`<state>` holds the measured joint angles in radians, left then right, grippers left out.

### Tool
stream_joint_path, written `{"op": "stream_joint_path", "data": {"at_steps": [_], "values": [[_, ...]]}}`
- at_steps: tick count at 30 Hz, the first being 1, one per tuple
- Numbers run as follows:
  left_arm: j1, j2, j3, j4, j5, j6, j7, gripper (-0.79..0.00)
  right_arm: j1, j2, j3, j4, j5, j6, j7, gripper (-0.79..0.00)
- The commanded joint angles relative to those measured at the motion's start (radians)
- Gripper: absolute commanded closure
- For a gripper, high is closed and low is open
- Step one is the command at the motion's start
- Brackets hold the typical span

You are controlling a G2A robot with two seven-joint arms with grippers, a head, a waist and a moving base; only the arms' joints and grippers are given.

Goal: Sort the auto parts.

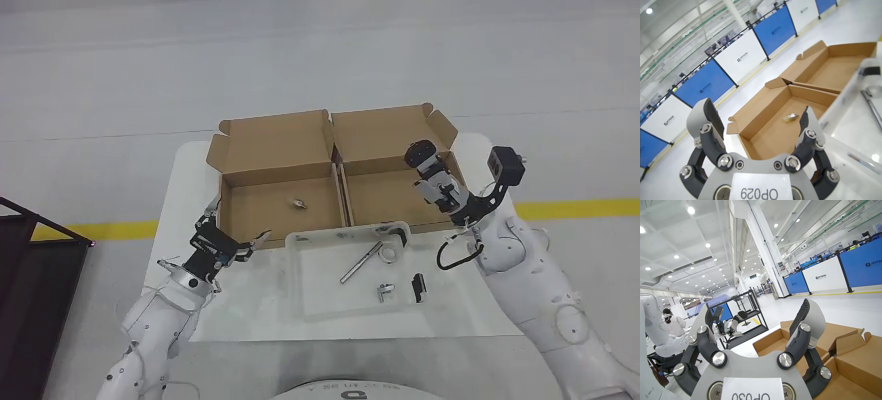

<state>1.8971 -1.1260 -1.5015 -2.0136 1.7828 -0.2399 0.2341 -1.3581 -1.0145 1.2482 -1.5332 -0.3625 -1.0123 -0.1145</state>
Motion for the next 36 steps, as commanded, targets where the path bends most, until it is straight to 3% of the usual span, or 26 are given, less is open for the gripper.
{"op": "stream_joint_path", "data": {"at_steps": [1, 8, 13, 19, 30, 36], "values": [[0.0, 0.0, -0.001, 0.0, -0.018, 0.002, -0.003, -0.785, 0.0, 0.0, 0.0, 0.0, 0.0, 0.0, 0.0, -0.785], [0.0, 0.001, 0.006, -0.008, -0.014, -0.022, 0.001, -0.785, 0.0, 0.0, 0.0, 0.0, 0.0, 0.0, 0.0, -0.785], [0.001, 0.009, 0.085, -0.11, 0.05, -0.21, -0.033, -0.785, 0.0, 0.0, 0.0, 0.0, 0.0, 0.0, 0.0, -0.785], [-0.073, 0.007, 0.245, -0.168, 0.106, -0.396, -0.234, -0.785, 0.0, 0.0, 0.0, 0.0, 0.0, 0.0, 0.0, -0.785], [-0.276, -0.032, 0.45, -0.072, -0.005, -0.39, -0.538, -0.773, 0.0, 0.0, 0.0, 0.0, 0.0, 0.0, 0.0, -0.785], [-0.366, -0.054, 0.553, 0.046, -0.055, -0.4, -0.646, -0.785, 0.0, 0.0, 0.0, 0.0, 0.0, 0.0, 0.0, -0.785]]}}
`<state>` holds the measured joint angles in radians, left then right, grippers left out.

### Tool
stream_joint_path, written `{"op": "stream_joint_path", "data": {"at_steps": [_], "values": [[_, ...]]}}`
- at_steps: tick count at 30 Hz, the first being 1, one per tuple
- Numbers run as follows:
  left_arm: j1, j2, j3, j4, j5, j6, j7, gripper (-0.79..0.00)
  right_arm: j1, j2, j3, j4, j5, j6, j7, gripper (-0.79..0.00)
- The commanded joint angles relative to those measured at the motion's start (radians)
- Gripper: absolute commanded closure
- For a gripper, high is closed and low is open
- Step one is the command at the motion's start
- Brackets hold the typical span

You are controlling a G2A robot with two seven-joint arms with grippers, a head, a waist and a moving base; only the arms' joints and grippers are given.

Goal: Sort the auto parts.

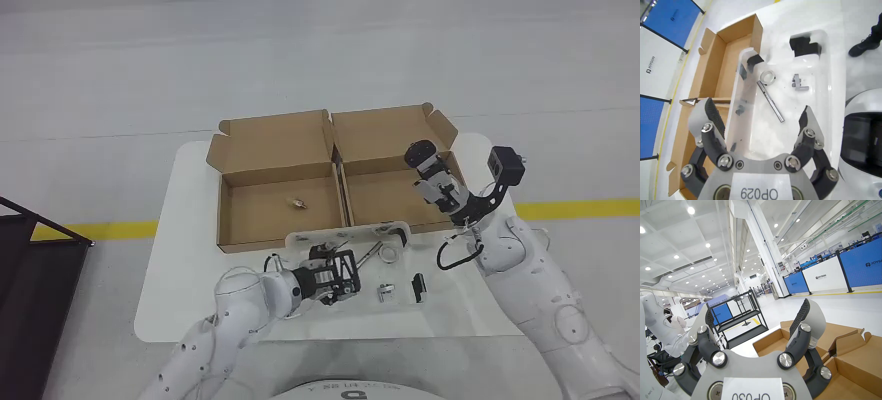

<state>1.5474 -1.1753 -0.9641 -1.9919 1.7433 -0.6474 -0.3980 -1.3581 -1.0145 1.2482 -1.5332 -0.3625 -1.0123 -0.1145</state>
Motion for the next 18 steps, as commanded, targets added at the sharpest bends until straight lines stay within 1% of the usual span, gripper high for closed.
{"op": "stream_joint_path", "data": {"at_steps": [1, 2, 3, 7, 8, 9, 10, 11, 13, 15, 18], "values": [[-0.031, -0.009, 0.028, 0.041, -0.031, 0.011, -0.024, -0.782, 0.0, 0.0, 0.0, 0.0, 0.0, 0.0, 0.0, -0.785], [-0.043, -0.013, 0.038, 0.061, -0.058, 0.019, -0.035, -0.751, 0.0, 0.0, 0.0, 0.0, 0.0, 0.0, 0.0, -0.785], [-0.057, -0.018, 0.045, 0.077, -0.084, 0.029, -0.046, -0.739, 0.0, 0.0, 0.0, 0.0, 0.0, 0.0, 0.0, -0.785], [-0.107, -0.033, 0.074, 0.128, -0.168, 0.049, -0.089, -0.711, 0.0, 0.0, 0.0, 0.0, 0.0, 0.0, 0.0, -0.785], [-0.119, -0.036, 0.081, 0.141, -0.178, 0.059, -0.101, -0.711, 0.0, 0.0, 0.0, 0.0, 0.0, 0.0, 0.0, -0.785], [-0.13, -0.04, 0.088, 0.154, -0.189, 0.069, -0.11, -0.736, 0.0, 0.0, 0.0, 0.0, 0.0, 0.0, 0.0, -0.785], [-0.139, -0.043, 0.096, 0.168, -0.202, 0.079, -0.119, -0.742, 0.0, 0.0, 0.0, 0.0, 0.0, 0.0, 0.0, -0.785], [-0.149, -0.046, 0.103, 0.18, -0.211, 0.087, -0.126, -0.711, 0.0, 0.0, 0.0, 0.0, 0.0, 0.0, 0.0, -0.785], [-0.167, -0.053, 0.122, 0.207, -0.22, 0.1, -0.14, -0.566, 0.0, 0.0, 0.0, 0.0, 0.0, 0.0, 0.0, -0.785], [-0.183, -0.06, 0.145, 0.237, -0.219, 0.115, -0.151, -0.505, 0.0, 0.0, 0.0, 0.0, 0.0, 0.0, 0.0, -0.785], [-0.208, -0.071, 0.18, 0.276, -0.215, 0.135, -0.157, -0.499, 0.0, 0.0, 0.0, 0.0, 0.0, 0.0, 0.0, -0.785]]}}
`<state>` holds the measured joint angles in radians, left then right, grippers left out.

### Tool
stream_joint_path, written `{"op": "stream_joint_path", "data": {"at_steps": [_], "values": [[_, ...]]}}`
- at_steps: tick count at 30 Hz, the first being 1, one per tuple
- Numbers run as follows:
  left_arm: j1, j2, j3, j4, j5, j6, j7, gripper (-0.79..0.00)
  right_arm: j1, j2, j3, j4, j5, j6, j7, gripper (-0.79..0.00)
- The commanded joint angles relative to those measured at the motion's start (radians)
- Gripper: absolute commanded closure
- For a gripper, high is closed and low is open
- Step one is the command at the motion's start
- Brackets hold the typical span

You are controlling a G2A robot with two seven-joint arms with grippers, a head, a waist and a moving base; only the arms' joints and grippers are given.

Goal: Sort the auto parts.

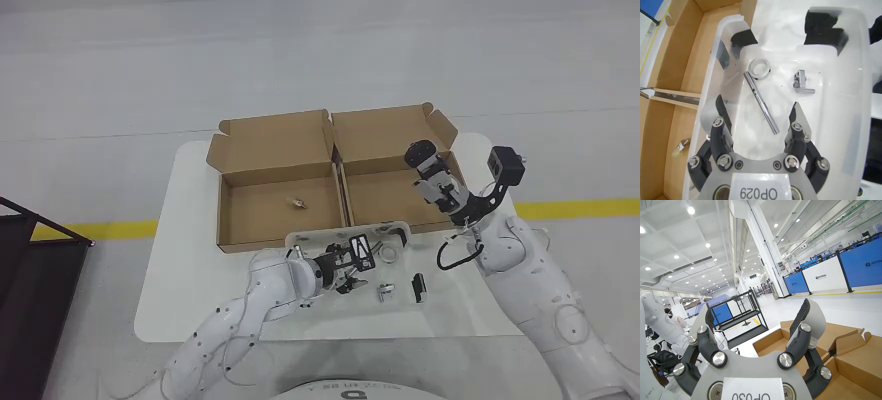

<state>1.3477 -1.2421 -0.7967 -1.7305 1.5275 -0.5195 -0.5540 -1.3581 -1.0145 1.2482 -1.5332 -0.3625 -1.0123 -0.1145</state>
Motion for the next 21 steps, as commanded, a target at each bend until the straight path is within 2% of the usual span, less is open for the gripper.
{"op": "stream_joint_path", "data": {"at_steps": [1, 9, 14, 21], "values": [[-0.016, -0.007, 0.023, 0.025, 0.001, 0.014, -0.002, -0.496, 0.0, 0.0, 0.0, 0.0, 0.0, 0.0, 0.0, -0.785], [-0.07, -0.032, 0.081, 0.104, 0.002, 0.053, 0.001, -0.563, 0.0, 0.0, 0.0, 0.0, 0.0, 0.0, 0.0, -0.785], [-0.099, -0.044, 0.098, 0.145, -0.004, 0.076, 0.003, -0.57, 0.0, 0.0, 0.0, 0.0, 0.0, 0.0, 0.0, -0.785], [-0.119, -0.055, 0.113, 0.186, -0.005, 0.09, 0.015, -0.536, 0.0, 0.0, 0.0, 0.0, 0.0, 0.0, 0.0, -0.785]]}}
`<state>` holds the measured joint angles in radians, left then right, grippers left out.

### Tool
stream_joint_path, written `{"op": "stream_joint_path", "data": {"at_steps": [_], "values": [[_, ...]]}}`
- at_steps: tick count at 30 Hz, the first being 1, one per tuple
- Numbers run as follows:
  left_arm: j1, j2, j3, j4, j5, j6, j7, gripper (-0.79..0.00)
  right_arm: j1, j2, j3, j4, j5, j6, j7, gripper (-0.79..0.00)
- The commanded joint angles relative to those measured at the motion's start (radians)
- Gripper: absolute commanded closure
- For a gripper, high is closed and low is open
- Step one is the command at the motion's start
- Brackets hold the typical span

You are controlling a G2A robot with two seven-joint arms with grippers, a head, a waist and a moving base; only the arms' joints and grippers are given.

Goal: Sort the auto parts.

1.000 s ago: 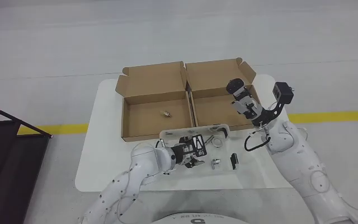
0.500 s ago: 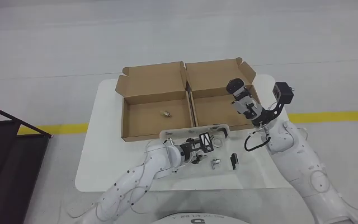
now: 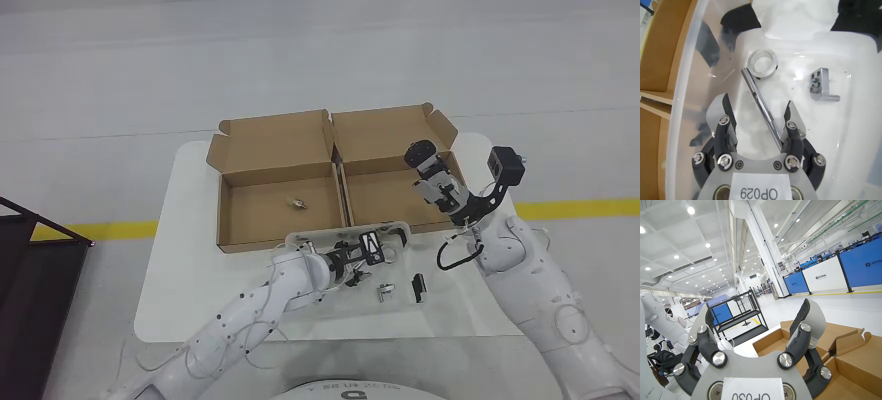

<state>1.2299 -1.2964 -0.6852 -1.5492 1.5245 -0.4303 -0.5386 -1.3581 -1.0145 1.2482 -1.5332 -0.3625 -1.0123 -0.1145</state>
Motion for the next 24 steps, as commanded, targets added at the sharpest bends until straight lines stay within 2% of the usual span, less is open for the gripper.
{"op": "stream_joint_path", "data": {"at_steps": [1, 7, 19, 24], "values": [[-0.002, -0.002, 0.003, 0.01, -0.003, 0.002, -0.001, -0.517, 0.0, 0.0, 0.0, 0.0, 0.0, 0.0, 0.0, -0.785], [-0.008, -0.007, 0.007, 0.029, -0.006, 0.001, -0.007, -0.339, 0.0, 0.0, 0.0, 0.0, 0.0, 0.0, 0.0, -0.785], [-0.014, -0.004, -0.006, 0.04, 0.017, -0.022, -0.027, -0.268, 0.0, 0.0, 0.0, 0.0, 0.0, 0.0, 0.0, -0.785], [-0.019, -0.003, -0.017, 0.039, 0.012, -0.032, -0.035, -0.215, 0.0, 0.0, 0.0, 0.0, 0.0, 0.0, 0.0, -0.785]]}}
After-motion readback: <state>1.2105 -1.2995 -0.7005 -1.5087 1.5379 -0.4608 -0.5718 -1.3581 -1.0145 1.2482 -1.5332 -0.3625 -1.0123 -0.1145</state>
